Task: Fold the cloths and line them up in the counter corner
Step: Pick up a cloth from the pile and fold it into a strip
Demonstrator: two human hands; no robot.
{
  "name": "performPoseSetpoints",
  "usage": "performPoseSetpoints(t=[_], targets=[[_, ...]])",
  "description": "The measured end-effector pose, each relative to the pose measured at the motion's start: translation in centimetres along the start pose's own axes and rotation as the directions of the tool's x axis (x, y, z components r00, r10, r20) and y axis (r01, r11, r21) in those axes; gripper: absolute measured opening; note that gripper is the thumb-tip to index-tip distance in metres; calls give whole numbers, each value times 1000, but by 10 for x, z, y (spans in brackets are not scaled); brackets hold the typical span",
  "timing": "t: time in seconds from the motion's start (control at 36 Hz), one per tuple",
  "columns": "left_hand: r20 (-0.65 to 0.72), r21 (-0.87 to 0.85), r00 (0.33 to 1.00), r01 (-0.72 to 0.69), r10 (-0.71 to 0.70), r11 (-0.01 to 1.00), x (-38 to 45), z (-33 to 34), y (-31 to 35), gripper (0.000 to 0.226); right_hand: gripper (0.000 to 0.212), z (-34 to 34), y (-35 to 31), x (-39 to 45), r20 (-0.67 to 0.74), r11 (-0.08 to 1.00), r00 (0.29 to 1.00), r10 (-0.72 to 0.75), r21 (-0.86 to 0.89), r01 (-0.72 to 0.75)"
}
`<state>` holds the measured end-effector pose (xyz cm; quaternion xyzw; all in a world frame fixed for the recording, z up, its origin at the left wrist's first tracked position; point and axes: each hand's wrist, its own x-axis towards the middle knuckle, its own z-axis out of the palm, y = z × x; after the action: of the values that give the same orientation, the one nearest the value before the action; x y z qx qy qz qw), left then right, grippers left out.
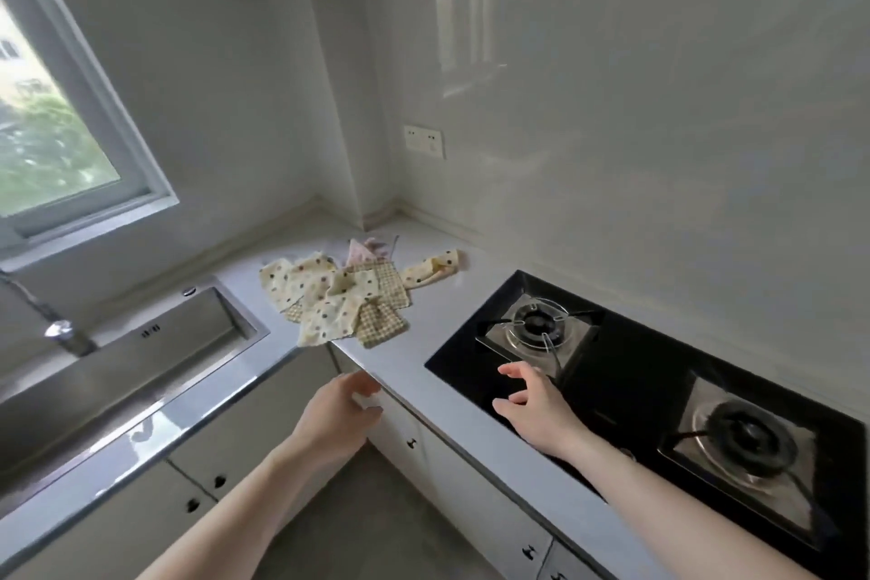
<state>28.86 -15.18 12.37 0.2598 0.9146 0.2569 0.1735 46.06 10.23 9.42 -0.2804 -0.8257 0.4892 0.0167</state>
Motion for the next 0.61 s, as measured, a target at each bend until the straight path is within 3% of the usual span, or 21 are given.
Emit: performPoseSetpoints(t=[0.36,0.61], targets=[[-46,3,989,142,-141,990,96,-79,-91,26,46,94,-65,136,175,1000,985,-10,-17,13],[87,94,991,90,-98,991,195,-84,-131,24,43,114,-94,195,89,999,996,-8,-46,12]])
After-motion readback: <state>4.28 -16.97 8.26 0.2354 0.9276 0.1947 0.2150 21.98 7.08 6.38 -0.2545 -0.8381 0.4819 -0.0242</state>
